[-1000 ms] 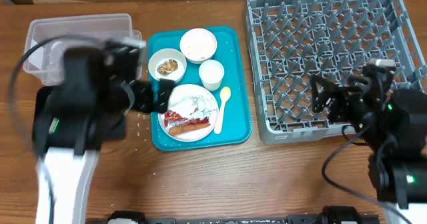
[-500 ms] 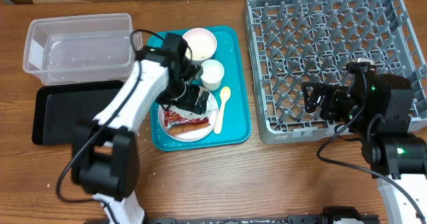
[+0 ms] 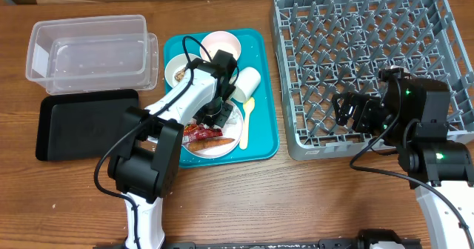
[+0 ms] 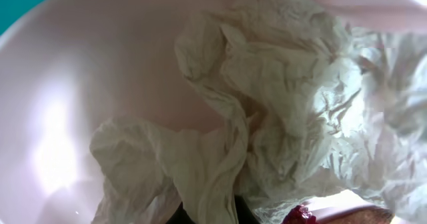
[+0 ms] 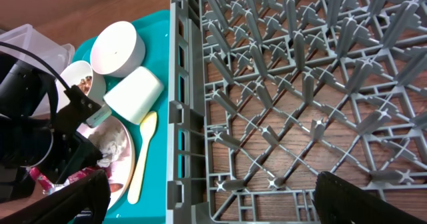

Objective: Sort waste into correct bins and load items into the dishwasher
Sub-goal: 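Reach the left gripper to the plate and grasp the crumpled paper, then carry the paper left and drop it into the clear bin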

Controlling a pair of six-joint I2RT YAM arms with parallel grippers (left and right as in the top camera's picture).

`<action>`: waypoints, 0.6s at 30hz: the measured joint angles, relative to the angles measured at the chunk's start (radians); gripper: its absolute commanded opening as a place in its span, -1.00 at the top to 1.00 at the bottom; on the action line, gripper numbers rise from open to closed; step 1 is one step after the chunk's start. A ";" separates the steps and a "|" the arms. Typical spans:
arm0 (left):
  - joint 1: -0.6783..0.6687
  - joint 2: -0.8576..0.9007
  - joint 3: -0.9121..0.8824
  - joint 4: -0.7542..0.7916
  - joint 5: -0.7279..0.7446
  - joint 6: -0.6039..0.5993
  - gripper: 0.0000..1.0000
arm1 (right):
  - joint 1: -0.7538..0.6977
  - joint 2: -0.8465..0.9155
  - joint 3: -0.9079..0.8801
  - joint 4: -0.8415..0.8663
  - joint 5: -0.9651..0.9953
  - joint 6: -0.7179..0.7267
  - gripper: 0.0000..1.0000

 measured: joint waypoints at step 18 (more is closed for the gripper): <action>0.330 -0.118 0.627 -0.282 0.054 -0.081 0.92 | 0.000 0.001 0.000 -0.003 0.001 0.000 -1.00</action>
